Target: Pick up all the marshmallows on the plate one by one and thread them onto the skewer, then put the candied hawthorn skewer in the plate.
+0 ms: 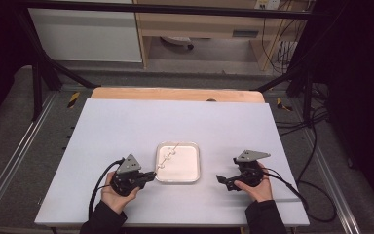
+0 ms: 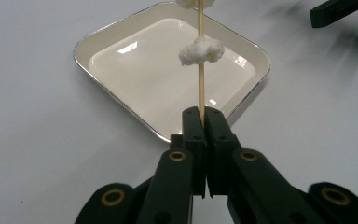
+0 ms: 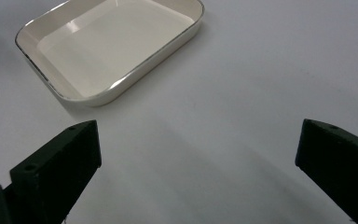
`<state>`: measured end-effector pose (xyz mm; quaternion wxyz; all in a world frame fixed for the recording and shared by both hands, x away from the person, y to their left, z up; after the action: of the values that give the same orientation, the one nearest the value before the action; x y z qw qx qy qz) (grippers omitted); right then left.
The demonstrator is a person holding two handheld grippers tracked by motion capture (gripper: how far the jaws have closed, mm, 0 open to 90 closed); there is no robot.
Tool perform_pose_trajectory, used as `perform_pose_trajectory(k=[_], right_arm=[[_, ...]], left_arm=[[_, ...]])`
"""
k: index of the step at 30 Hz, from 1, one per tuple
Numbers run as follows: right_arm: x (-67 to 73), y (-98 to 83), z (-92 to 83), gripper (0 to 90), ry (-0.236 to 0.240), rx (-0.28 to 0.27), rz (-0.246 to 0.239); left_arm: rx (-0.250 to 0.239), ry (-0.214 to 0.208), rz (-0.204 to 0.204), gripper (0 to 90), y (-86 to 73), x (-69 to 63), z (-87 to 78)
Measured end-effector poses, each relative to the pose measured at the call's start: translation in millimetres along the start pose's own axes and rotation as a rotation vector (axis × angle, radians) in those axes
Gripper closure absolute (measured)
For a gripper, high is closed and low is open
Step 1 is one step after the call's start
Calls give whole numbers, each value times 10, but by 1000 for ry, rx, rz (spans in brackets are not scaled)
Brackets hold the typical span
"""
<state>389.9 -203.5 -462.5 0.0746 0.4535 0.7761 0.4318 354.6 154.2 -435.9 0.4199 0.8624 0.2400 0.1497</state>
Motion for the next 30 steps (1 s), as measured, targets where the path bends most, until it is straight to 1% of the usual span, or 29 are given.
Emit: perform_pose_trajectory(k=[6,7,11,12,14,18,20,25,27,30], right_arm=[[-75,-77,-76,7,-6,-10,6],[-83,-91,-90,7,-3,-12,16],[-121,-141,-141,8,-8,-17,25],[-142,-166,-160,11,-8,-27,29],[-150,-179,-166,11,-11,-25,31],[-163,-211,-182,10,-29,-14,16],[-163,-222,-187,8,-29,-5,14],[-169,-223,-191,9,-29,-11,13],[-172,-229,-199,9,-31,-11,24],[-193,-237,-207,10,-32,-18,27]], left_arm=[[19,9,-10,884,56,17,25],[22,10,-12,884,68,24,30],[33,15,-13,884,124,50,69],[35,16,-16,884,139,57,84],[38,17,-23,884,168,68,115],[50,17,-26,884,218,64,189],[56,21,-26,884,237,64,221],[68,23,-33,884,279,64,311],[73,25,-35,884,293,67,344],[84,32,-43,884,304,76,398]])
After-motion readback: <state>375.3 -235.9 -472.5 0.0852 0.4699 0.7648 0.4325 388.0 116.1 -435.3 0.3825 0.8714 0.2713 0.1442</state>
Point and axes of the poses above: each handheld gripper's, and its own axes: z roughly forward along the jaws, y roughly out of its top, x roughly to its left, the point moved 3 cm from there along z, roughly forward along the jaws, and after that the axes turned 12 degrees about z, right-handed, at the moved point
